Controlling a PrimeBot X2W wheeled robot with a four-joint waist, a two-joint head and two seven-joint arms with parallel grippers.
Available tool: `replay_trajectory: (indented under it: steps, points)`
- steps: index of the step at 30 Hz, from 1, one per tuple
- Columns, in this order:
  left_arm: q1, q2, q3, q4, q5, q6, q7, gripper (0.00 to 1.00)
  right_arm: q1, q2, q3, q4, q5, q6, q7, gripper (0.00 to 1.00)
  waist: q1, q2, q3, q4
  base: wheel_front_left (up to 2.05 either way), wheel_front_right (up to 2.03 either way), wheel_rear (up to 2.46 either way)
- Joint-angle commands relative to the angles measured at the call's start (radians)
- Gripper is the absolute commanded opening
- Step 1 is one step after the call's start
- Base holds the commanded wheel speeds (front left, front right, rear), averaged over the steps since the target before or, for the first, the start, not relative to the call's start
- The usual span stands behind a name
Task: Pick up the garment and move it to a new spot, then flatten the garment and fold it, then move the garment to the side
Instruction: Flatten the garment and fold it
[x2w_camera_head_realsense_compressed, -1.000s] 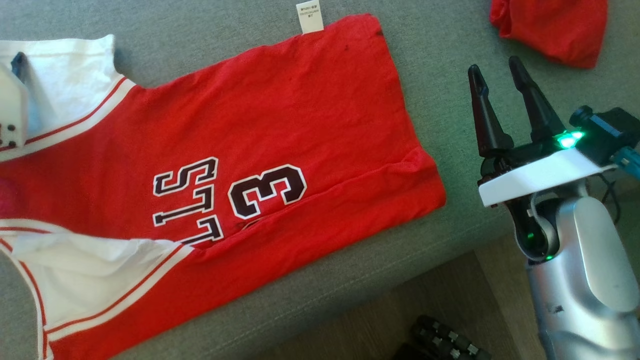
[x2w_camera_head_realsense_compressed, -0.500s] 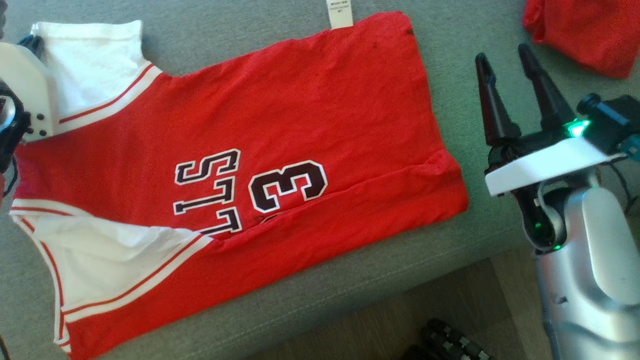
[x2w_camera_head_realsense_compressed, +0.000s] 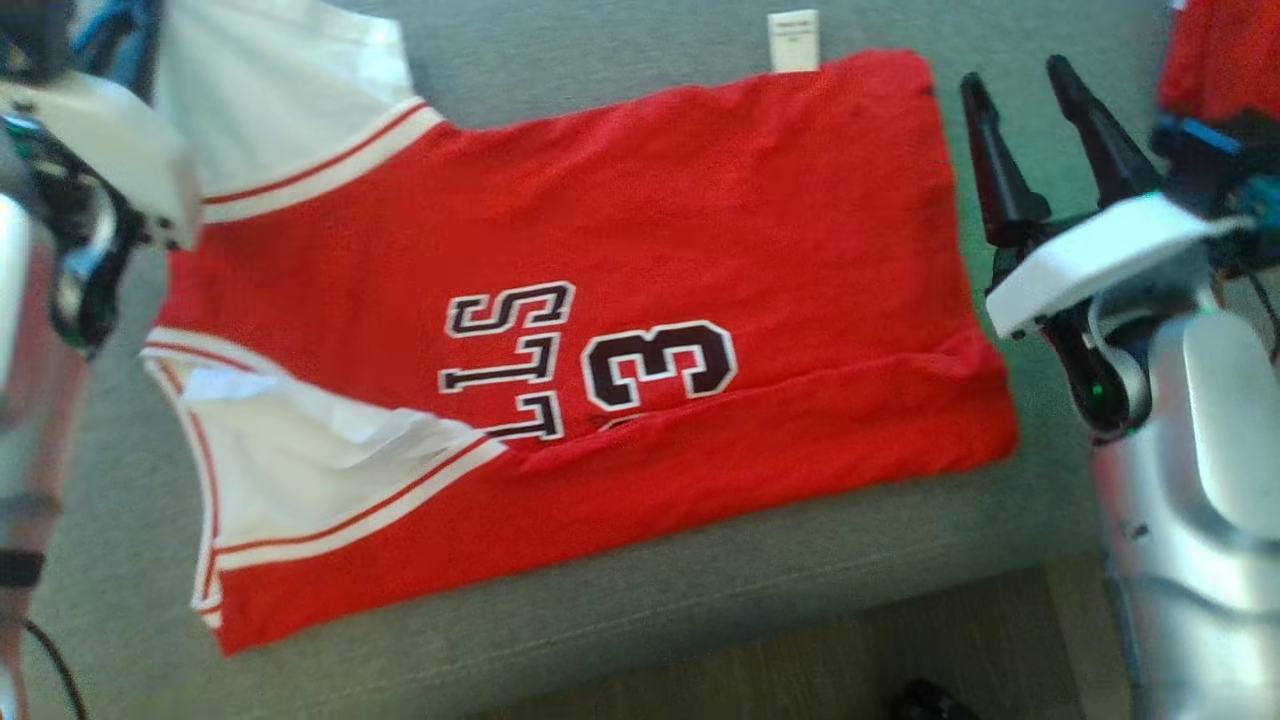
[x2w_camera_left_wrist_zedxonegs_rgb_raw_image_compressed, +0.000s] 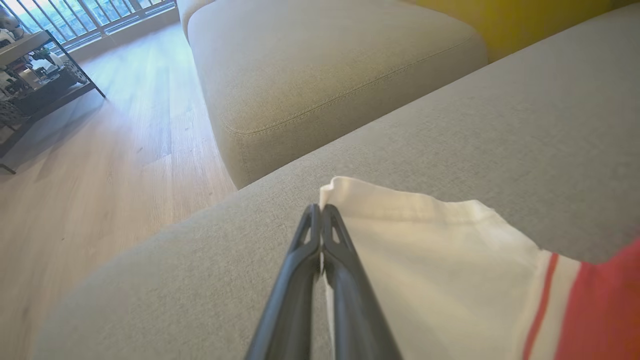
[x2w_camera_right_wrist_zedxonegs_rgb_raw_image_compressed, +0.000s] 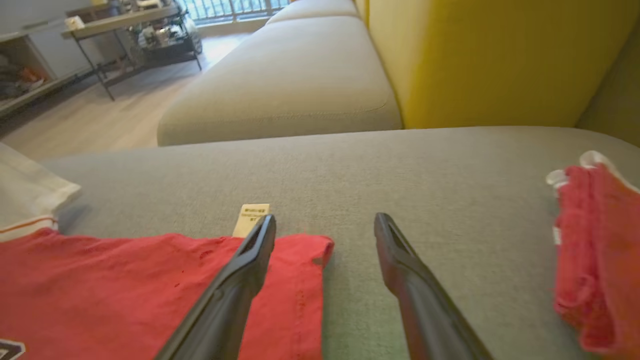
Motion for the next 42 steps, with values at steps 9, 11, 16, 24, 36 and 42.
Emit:
replay_trajectory:
  steps: [9,11,16,24,36,42]
  points:
    - [0.108,0.015,0.023,-0.262,-0.022,0.064,0.001,0.0,-0.181,-0.138,0.083,0.223,-0.015,0.0,0.073,1.0,0.0,0.0,-0.014,0.116,0.0,0.0,0.0]
    - [0.131,0.014,0.018,-0.305,-0.022,0.075,0.007,0.0,-0.217,-0.165,0.106,0.295,-0.009,0.0,0.082,1.0,0.0,0.0,-0.013,0.131,0.0,0.0,0.0]
    - [0.169,0.016,0.009,-0.37,-0.028,0.089,0.02,0.0,-0.287,-0.225,0.199,0.436,0.022,0.0,0.1,1.0,0.0,0.0,-0.011,0.158,0.0,0.0,0.0]
    - [0.196,0.037,0.008,-0.417,-0.029,0.106,0.039,0.0,-0.354,-0.264,0.308,0.569,0.097,0.0,0.095,1.0,0.0,0.0,-0.01,0.165,0.0,0.0,0.0]
    - [0.214,0.051,0.004,-0.43,-0.03,0.122,0.043,0.0,-0.397,-0.284,0.44,0.65,0.187,0.0,0.011,0.0,0.0,0.0,-0.035,0.166,0.0,0.0,0.0]
    - [0.239,0.053,0.014,-0.428,-0.044,0.137,0.025,0.0,-0.406,-0.302,0.462,0.674,0.169,0.0,-0.127,0.0,0.0,0.0,-0.079,0.165,0.0,0.0,0.0]
